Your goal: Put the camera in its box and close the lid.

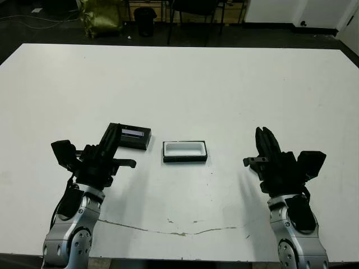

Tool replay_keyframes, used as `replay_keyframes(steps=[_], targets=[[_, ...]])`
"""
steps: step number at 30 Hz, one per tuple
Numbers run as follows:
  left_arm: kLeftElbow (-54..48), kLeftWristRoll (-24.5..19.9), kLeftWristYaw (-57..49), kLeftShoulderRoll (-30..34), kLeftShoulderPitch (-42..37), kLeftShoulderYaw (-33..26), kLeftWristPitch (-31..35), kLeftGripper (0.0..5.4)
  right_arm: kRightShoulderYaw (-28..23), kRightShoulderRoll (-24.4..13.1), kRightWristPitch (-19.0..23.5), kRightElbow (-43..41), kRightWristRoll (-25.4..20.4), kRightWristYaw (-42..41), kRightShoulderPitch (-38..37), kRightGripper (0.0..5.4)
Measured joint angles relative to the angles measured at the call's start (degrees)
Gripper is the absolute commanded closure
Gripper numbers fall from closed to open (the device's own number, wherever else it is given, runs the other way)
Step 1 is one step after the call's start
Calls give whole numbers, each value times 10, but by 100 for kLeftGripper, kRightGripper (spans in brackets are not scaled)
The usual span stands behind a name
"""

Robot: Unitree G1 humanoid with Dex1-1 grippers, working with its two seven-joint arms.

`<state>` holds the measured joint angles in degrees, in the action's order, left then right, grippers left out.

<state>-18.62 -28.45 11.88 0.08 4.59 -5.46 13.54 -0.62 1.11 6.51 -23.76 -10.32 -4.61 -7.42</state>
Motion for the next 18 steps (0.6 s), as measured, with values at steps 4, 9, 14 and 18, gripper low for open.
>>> replay_keyframes(steps=[4,9,14,18], targets=[[0,2,0,0,0,0,0,537,0,1,0,-1,-1,0,0,540],[0,3,1,0,0,2,0,537,0,0,0,-5,0,0,-4,540],[1,4,2,0,0,4,0,537,0,-3,0,-6,0,-2,-5,540],[0,3,0,0,0,4,0,537,-8,-30,15,-13,-2,-19,7,540]])
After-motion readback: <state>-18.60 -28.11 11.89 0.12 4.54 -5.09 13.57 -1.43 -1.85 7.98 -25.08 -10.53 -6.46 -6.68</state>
